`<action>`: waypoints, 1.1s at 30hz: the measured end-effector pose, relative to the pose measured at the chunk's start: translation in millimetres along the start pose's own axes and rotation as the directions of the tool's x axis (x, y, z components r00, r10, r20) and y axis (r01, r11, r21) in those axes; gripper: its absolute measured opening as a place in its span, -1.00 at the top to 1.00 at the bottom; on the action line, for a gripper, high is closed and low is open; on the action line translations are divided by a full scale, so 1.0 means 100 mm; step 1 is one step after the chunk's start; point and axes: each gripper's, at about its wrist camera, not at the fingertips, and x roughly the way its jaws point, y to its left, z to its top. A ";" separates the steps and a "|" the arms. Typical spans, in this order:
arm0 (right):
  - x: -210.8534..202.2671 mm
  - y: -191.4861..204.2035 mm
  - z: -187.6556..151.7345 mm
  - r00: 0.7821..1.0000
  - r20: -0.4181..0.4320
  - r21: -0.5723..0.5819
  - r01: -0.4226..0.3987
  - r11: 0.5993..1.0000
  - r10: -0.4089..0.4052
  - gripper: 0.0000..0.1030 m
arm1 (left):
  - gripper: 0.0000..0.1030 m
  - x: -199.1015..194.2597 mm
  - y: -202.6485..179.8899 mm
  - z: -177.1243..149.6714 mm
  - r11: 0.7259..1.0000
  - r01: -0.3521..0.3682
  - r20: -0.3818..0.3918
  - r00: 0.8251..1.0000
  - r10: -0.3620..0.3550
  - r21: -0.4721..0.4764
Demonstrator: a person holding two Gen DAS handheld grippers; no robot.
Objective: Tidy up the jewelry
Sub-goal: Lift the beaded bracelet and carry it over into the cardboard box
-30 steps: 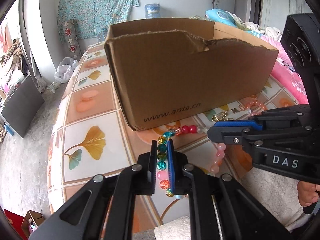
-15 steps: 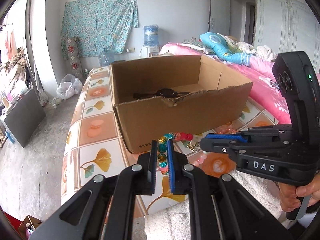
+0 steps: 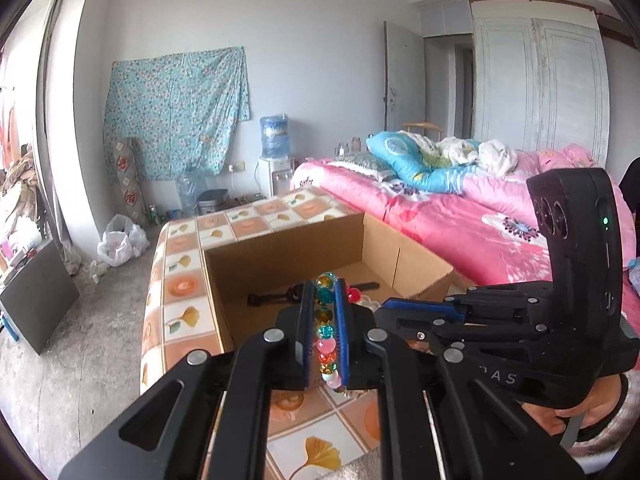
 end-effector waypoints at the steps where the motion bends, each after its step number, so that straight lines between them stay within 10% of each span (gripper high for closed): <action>1: 0.02 -0.02 0.08 1.000 0.010 -0.011 -0.001 1.000 0.001 0.85 | 0.82 0.01 0.02 0.09 1.000 0.005 0.014 1.000 -0.005 0.005; 14: 1.08 -0.52 0.69 0.982 -0.174 0.048 -0.059 0.997 0.067 0.85 | 0.82 1.09 0.54 0.50 0.999 0.015 -0.107 0.994 -0.019 -0.042; 26: 1.95 -0.73 0.50 0.861 -0.472 0.222 -0.092 0.971 0.190 0.77 | 0.79 1.87 0.82 -0.03 0.999 -0.019 -0.379 0.925 0.000 -0.048; 33: 1.82 -0.84 0.54 0.875 -0.434 0.281 -0.096 0.955 0.215 0.75 | 0.39 2.05 0.92 -0.08 0.997 -0.071 -0.402 0.914 0.054 -0.028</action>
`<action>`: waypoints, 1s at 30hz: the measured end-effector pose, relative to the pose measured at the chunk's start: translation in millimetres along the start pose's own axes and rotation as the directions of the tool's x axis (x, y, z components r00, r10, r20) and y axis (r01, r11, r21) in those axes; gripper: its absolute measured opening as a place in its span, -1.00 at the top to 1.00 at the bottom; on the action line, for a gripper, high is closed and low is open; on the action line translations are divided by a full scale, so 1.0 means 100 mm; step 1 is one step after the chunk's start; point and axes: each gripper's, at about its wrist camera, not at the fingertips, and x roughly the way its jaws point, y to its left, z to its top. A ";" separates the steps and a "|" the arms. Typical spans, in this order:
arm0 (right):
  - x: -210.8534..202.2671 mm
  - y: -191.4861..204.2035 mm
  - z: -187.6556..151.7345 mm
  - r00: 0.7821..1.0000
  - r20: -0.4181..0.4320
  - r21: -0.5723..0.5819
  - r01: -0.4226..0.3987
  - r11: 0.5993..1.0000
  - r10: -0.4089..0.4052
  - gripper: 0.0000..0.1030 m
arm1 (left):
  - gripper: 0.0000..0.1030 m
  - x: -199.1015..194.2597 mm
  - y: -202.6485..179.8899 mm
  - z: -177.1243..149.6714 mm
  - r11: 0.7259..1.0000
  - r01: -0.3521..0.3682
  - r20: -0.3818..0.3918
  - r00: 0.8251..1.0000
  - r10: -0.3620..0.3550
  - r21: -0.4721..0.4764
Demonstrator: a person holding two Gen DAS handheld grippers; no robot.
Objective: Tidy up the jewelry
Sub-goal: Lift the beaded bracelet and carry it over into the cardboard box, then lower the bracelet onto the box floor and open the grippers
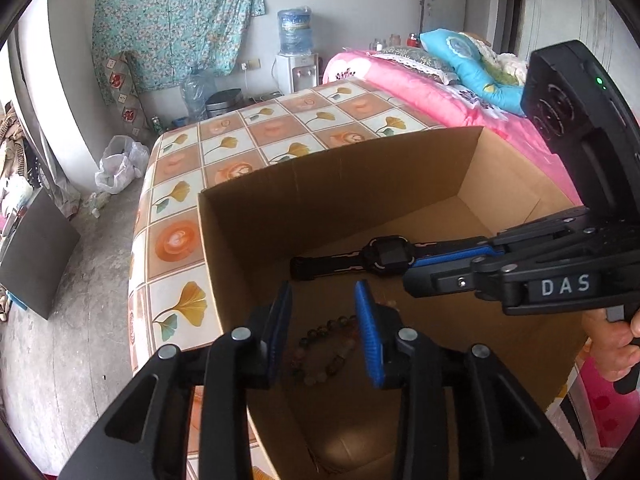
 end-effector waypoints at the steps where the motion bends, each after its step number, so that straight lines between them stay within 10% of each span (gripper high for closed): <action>1: -0.05 -0.01 -0.02 1.000 0.013 0.001 -0.002 1.000 0.002 0.75 | 0.39 -0.02 0.02 0.01 1.000 -0.001 0.010 1.000 0.001 -0.010; 13: -0.30 0.28 -0.04 0.995 -0.010 -0.231 0.091 0.969 -0.096 0.39 | 0.39 -0.41 0.12 -0.08 0.997 -0.022 0.125 0.992 0.031 -0.075; 21: 0.40 0.48 0.13 0.933 -0.203 -0.614 0.115 0.781 -0.296 0.38 | 0.38 -0.69 0.29 -0.31 0.992 -0.035 0.195 0.979 0.059 -0.125; 30: 1.00 0.48 -0.02 0.854 -0.267 -0.786 0.076 0.613 -0.448 0.48 | 0.38 -0.67 0.53 -0.50 0.985 -0.066 0.181 0.979 0.095 -0.159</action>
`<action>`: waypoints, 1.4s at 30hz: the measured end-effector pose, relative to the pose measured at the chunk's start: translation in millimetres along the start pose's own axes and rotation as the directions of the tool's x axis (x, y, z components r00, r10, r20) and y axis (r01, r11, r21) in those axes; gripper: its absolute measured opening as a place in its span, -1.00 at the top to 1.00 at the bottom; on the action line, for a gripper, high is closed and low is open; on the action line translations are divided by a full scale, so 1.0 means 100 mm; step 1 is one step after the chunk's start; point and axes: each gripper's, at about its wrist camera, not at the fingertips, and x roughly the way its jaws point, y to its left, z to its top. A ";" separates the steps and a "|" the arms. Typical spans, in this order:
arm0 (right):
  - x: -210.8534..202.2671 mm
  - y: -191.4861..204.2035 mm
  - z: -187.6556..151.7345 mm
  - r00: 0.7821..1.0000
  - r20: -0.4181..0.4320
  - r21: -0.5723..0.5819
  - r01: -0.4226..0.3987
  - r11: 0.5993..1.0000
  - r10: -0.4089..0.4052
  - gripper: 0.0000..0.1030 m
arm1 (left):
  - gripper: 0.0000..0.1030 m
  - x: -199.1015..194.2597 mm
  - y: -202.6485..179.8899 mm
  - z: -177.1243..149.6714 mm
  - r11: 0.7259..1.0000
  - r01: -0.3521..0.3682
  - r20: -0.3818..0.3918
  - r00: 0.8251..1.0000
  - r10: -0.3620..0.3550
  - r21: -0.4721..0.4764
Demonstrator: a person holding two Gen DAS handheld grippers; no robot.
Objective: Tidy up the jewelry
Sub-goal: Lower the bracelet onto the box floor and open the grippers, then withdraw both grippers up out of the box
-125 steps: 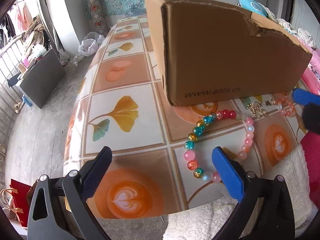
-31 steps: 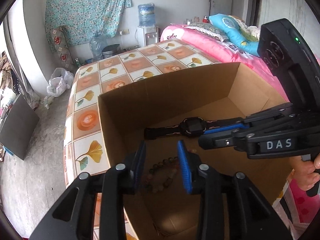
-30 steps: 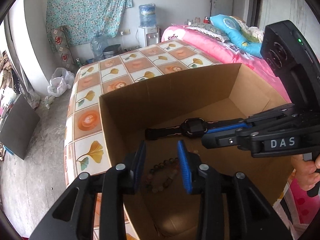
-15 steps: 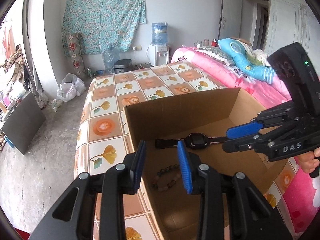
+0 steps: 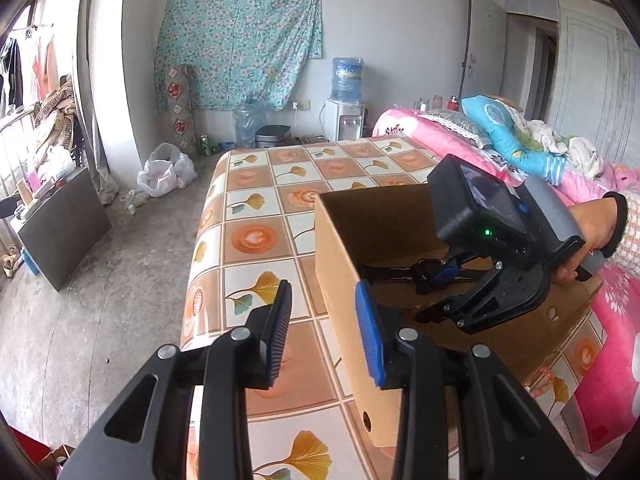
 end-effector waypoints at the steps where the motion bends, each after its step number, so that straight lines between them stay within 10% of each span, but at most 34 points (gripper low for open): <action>1: 0.02 0.01 -0.01 1.000 -0.008 -0.011 0.003 1.000 -0.003 0.52 | 0.38 0.01 0.01 -0.01 1.000 0.000 -0.001 1.000 0.000 -0.001; 5: 0.00 -0.01 -0.04 1.000 -0.004 -0.026 -0.009 1.000 0.009 0.84 | 0.38 0.03 0.04 -0.03 1.000 0.012 0.001 1.000 -0.012 -0.005; 13: -0.23 -0.44 -0.10 0.944 0.103 0.172 -0.328 0.929 0.314 0.85 | 0.38 0.07 0.02 -0.04 0.999 0.042 -0.002 0.999 -0.042 -0.007; 22: -0.07 -0.71 0.08 0.959 0.112 0.309 -0.282 0.908 0.259 0.65 | 0.38 0.05 0.01 -0.05 0.999 0.041 -0.006 0.999 -0.041 -0.005; 30: -0.78 -0.86 -0.04 0.959 0.241 0.362 -0.233 0.903 0.151 0.41 | 0.24 -0.13 0.01 -0.08 0.999 0.044 0.018 0.999 -0.043 -0.024; 33: -1.32 -0.79 -0.28 0.936 0.343 0.380 -0.212 0.900 0.075 0.36 | 0.13 -0.29 -0.02 -0.11 0.996 0.082 0.046 0.996 -0.080 -0.034; 42: -2.26 0.00 -1.75 0.780 0.625 0.434 -0.311 0.846 -0.034 0.27 | -0.29 -0.70 -0.34 -0.60 0.961 0.277 0.088 0.957 -0.277 0.015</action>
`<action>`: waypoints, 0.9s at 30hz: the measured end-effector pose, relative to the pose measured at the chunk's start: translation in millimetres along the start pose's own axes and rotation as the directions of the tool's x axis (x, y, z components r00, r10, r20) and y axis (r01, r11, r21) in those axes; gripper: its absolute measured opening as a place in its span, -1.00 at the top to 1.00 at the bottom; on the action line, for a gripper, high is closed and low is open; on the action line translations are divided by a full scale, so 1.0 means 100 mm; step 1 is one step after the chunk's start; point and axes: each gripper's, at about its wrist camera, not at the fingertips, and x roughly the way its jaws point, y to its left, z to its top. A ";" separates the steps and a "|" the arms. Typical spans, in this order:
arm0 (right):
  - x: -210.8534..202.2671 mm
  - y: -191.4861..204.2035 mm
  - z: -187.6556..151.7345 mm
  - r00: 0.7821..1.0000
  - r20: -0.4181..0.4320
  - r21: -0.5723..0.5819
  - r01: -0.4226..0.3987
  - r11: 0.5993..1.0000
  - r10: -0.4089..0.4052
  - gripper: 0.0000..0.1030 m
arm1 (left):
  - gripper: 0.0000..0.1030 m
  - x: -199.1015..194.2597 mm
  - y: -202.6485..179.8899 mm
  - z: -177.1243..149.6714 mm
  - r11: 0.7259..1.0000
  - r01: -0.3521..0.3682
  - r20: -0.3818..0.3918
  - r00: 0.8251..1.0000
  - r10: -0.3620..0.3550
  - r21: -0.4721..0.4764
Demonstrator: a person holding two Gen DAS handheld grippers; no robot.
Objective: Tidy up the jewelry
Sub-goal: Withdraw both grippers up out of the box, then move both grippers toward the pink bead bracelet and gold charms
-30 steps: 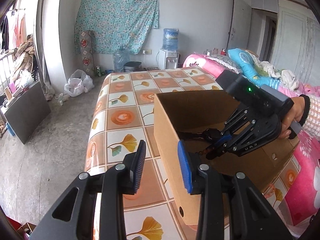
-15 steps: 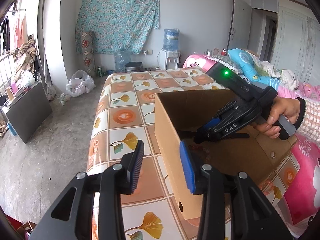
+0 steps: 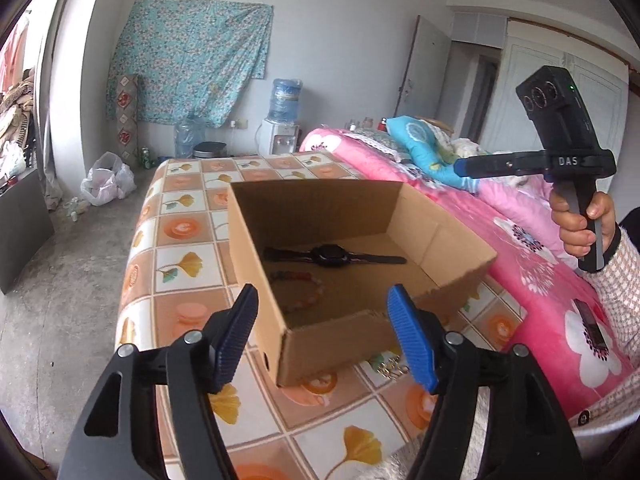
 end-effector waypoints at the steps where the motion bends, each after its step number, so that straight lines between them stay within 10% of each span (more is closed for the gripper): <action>1: -0.08 -0.01 -0.18 1.000 0.017 0.041 -0.023 0.999 0.023 0.27 | -0.30 0.00 -0.05 -0.06 1.000 0.016 -0.008 1.000 -0.016 0.000; 16: 0.41 -0.27 -0.84 0.993 -0.008 0.411 0.113 0.905 -0.121 0.40 | -0.35 0.55 -0.33 -0.28 0.999 0.032 -0.102 0.994 -0.033 -0.009; 27: 0.58 0.36 -1.22 0.966 -0.068 0.086 0.254 0.963 -0.249 0.37 | -0.36 0.73 -0.49 -0.61 0.999 0.050 -0.210 0.977 -0.048 0.008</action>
